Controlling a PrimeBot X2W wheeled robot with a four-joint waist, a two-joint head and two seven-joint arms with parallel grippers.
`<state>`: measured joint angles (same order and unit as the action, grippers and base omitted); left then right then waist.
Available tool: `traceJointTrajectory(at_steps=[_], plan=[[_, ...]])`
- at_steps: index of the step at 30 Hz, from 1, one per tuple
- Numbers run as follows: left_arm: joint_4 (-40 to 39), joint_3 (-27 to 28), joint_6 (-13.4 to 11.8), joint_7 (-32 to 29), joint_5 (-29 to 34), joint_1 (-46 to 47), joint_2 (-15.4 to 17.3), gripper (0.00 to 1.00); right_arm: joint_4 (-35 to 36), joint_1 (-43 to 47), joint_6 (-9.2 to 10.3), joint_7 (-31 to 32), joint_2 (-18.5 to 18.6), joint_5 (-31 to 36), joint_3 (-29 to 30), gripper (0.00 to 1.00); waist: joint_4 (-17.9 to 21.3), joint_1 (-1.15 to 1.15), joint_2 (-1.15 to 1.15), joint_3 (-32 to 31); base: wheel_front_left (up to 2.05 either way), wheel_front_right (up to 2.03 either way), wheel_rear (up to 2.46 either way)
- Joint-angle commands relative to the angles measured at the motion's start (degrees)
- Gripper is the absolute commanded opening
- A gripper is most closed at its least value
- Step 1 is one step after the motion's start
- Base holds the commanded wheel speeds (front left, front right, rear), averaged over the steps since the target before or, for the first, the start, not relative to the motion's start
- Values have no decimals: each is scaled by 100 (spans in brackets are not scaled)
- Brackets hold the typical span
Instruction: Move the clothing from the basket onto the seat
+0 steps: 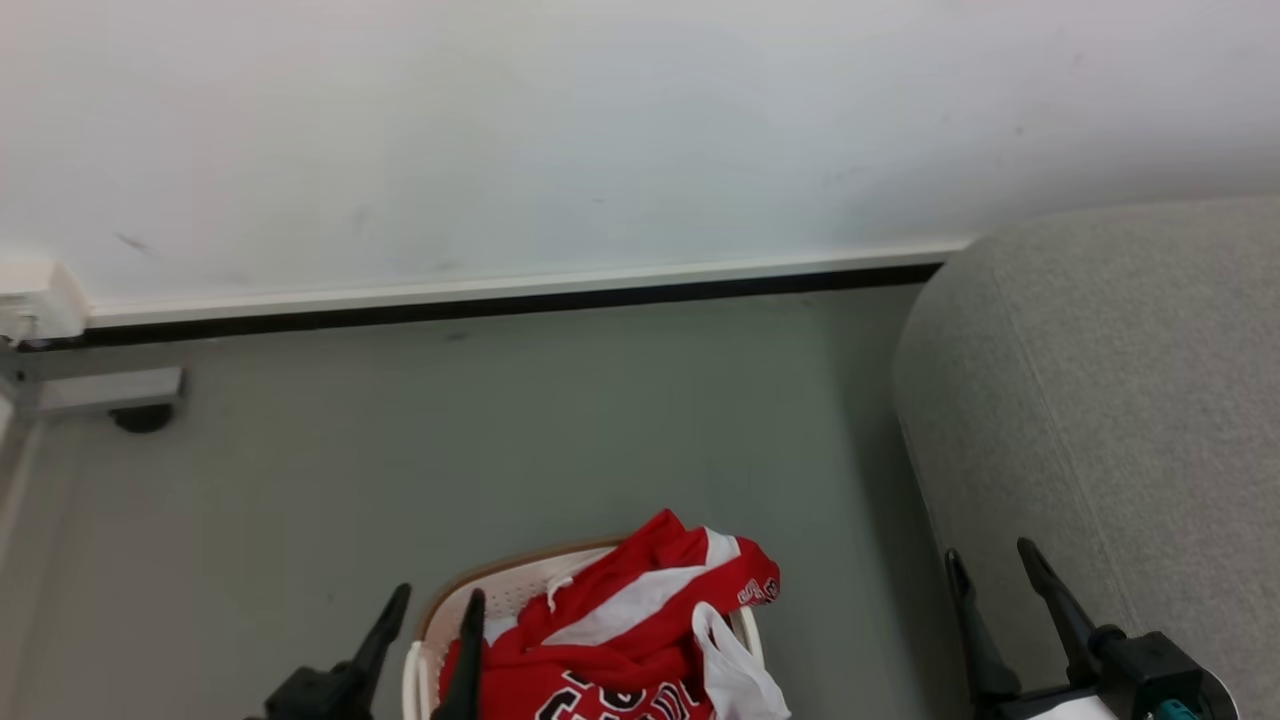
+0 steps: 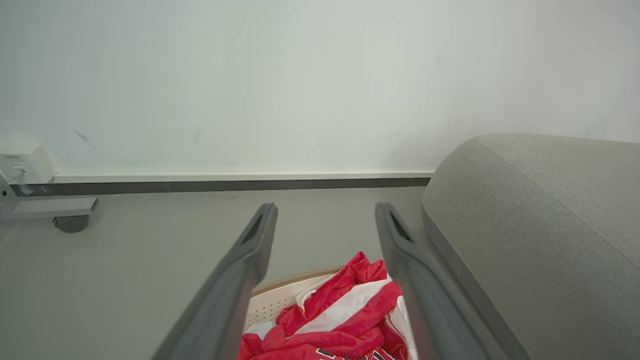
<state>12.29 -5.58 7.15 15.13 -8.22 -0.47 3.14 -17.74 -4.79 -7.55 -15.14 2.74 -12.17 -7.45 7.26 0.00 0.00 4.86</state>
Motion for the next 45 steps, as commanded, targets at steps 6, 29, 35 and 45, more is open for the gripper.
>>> traceJointTrajectory(at_steps=[6, 29, 35, 45], plan=[[733, -563, 34, 4, 20, 618, 208, 100, 218, -229, 12, -2, 21, -140, -155, 100, 426, 0, 0, 480, 0, 0, 0], [4024, -2059, -6, -1472, -147, 3107, 1031, 100, 1200, -1241, 12, -2, 21, -796, -783, 100, 1532, 0, 0, 2794, 0, 0, 0], [4417, -2133, -10, -1574, -100, 3510, 1153, 100, 1348, -1358, 12, -2, 20, -850, -766, 100, 1580, 0, 0, 3276, 0, 0, 0], [4999, -2401, 25, -1415, -204, 3792, 970, 0, 1271, -1458, 12, -2, 20, -687, -711, 100, 1523, 0, 0, 3373, 0, 0, 0]])
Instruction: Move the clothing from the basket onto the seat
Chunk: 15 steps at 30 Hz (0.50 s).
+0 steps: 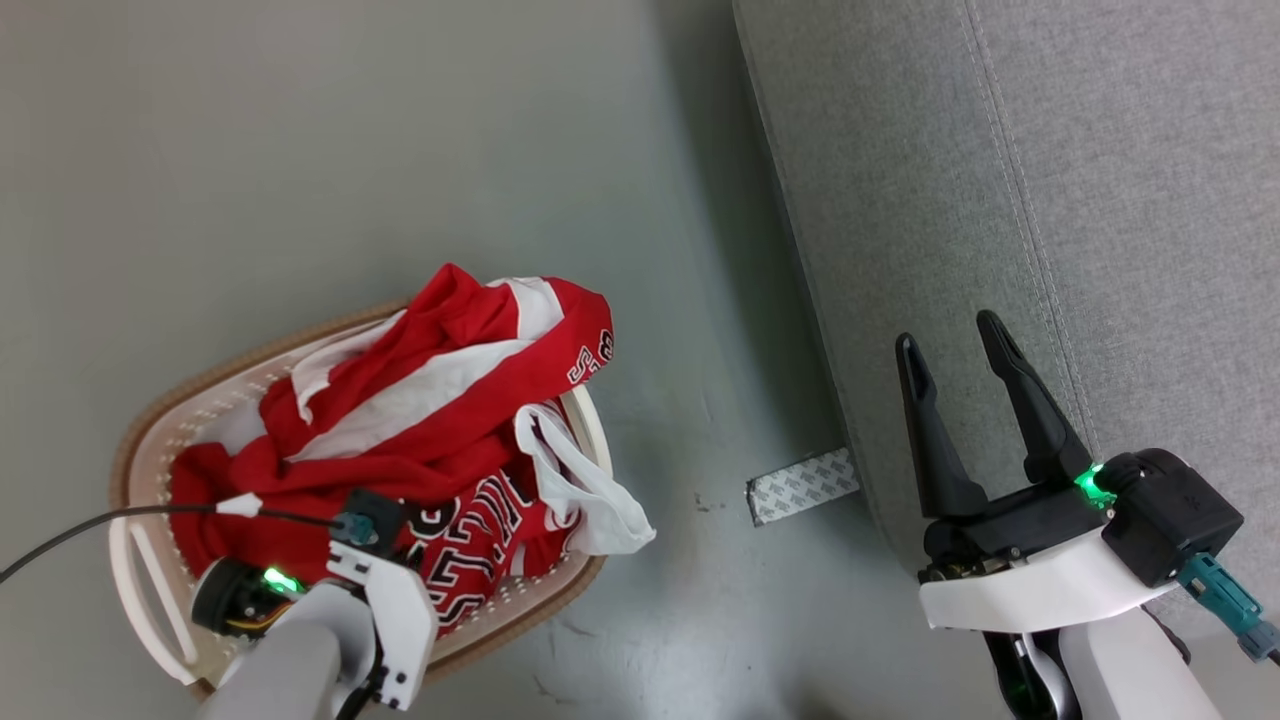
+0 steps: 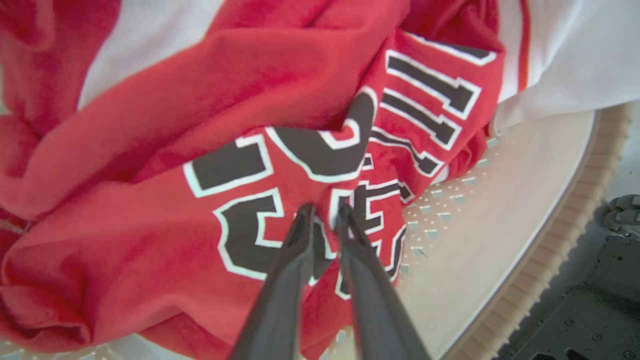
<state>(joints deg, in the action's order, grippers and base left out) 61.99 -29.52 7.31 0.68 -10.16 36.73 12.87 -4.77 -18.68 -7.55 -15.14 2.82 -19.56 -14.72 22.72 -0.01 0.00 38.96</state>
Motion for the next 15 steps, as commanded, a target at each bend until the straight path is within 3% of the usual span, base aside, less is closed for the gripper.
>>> traceJointTrajectory(at_steps=[1, 15], plan=[[62, -25, 10, 119, -24, 81, -24, 0, -35, -84, 12, -2, 15, 77, 41, 100, -49, 1, 0, -82, 0, 0, 0], [207, -222, 10, 1179, -697, -256, -397, 0, -277, 295, 12, -2, 16, 204, 111, 100, -485, 1, 0, -1318, 0, 0, 0]])
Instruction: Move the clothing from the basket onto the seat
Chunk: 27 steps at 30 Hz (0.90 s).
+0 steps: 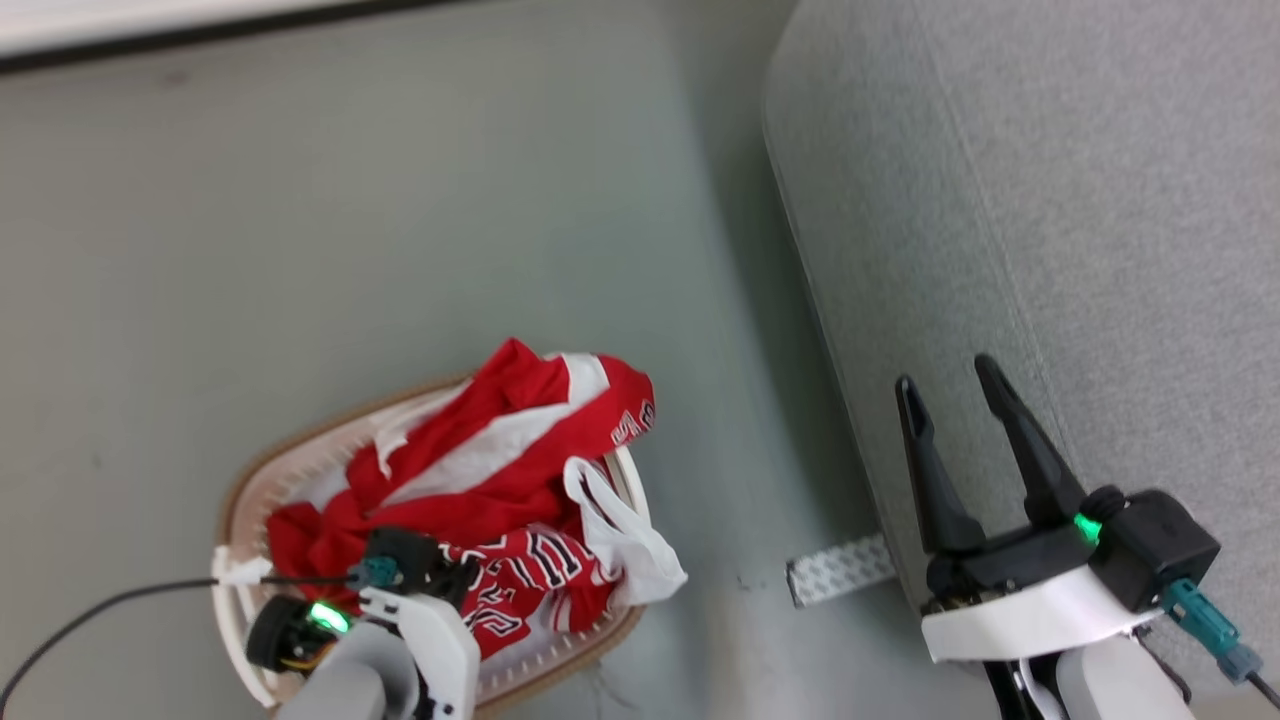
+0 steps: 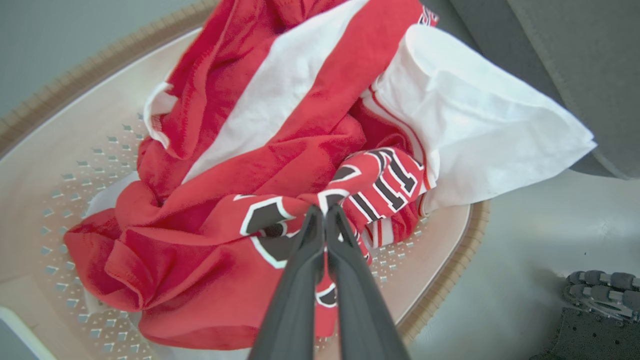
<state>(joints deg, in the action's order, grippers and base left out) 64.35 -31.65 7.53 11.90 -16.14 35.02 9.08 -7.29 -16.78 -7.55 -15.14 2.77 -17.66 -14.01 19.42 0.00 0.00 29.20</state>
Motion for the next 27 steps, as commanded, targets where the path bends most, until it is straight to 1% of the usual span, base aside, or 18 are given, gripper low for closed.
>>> traceJointTrajectory(at_steps=[1, 6, 10, 13, 16, 19, 20, 27], plan=[[-71, -22, -11, 112, -176, -152, -45, 0, -56, 158, 12, -2, 21, 36, 60, 100, -195, 0, 0, -469, 0, 0, 0], [-431, -97, -11, 277, -503, -506, -84, 0, -189, 499, 12, -2, 21, 129, 165, 100, -417, 0, 0, -1146, 0, 0, 0], [-909, -77, -10, 323, -688, -822, 19, 0, -312, 744, 12, -2, 23, 211, 195, 100, -561, 0, 0, -1687, 0, 0, 0], [-1389, 11, -10, 326, -820, -1134, 142, 0, -376, 911, 12, -2, 22, 243, 194, 100, -624, 0, 0, -2074, 0, 0, 0], [-1953, 106, -61, 327, -849, -1482, 286, 0, -466, 1095, 12, -2, 21, 297, 183, 100, -681, 0, 0, -2428, 0, 0, 0], [-2570, 208, -180, 328, -923, -1816, 431, 0, -517, 1263, 12, -1, 21, 308, 170, 100, -728, 0, 0, -2696, 0, 0, 0], [-2570, 208, -180, 328, -923, -1816, 431, 0, -517, 1263, 12, -1, 21, 308, 170, 100, -728, 0, 0, -2696, 0, 0, 0], [-4244, 439, -561, -18, -1119, -2429, 822, 0, -553, 1494, 12, -1, 20, 404, 197, 100, -840, 0, 0, -2981, 0, 0, 0]])
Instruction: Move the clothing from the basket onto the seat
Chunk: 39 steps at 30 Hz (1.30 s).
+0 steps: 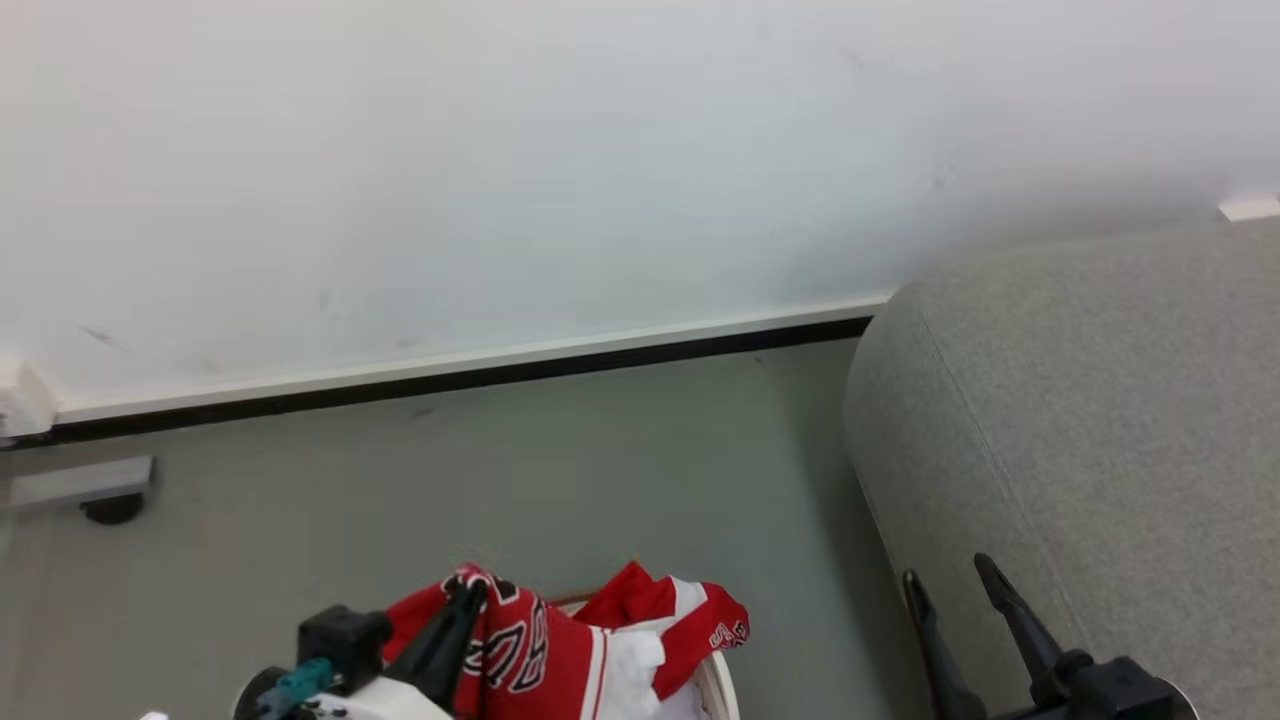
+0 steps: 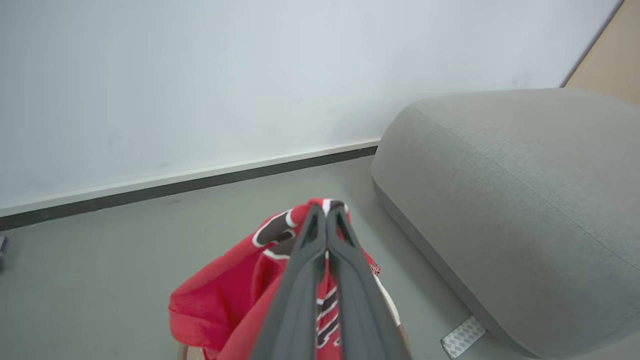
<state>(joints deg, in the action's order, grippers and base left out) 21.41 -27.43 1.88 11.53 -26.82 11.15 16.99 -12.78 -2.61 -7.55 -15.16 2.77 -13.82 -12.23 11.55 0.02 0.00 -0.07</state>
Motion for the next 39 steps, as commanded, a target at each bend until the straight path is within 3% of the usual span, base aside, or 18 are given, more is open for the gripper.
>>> traceJointTrajectory(at_steps=[1, 12, 22, 29, 39], plan=[[-216, 47, -68, -68, -72, -107, 85, 0, -7, 83, 12, 0, 21, 25, 27, 100, -65, -2, 0, -73, 0, 0, 0], [-2791, 506, -789, -777, -116, -522, 628, 0, 24, 168, 12, -1, 21, 131, 51, 100, -204, -2, 0, -175, 0, 0, 0], [-3592, 477, -989, -1007, -115, -599, 636, 0, 95, 62, 12, -1, 19, 166, -180, 100, -303, -2, 0, -156, 0, 0, 0], [-3654, 372, -967, -987, -111, -566, 572, 0, 56, -372, 12, 0, 21, 271, -1129, 100, -339, -2, 0, -145, 0, 0, 0], [-3675, 207, -900, -1003, -122, -484, 504, 0, -431, -1548, 13, -1, 259, -473, -3008, 100, -483, -2, 0, -174, 0, 0, 0]])
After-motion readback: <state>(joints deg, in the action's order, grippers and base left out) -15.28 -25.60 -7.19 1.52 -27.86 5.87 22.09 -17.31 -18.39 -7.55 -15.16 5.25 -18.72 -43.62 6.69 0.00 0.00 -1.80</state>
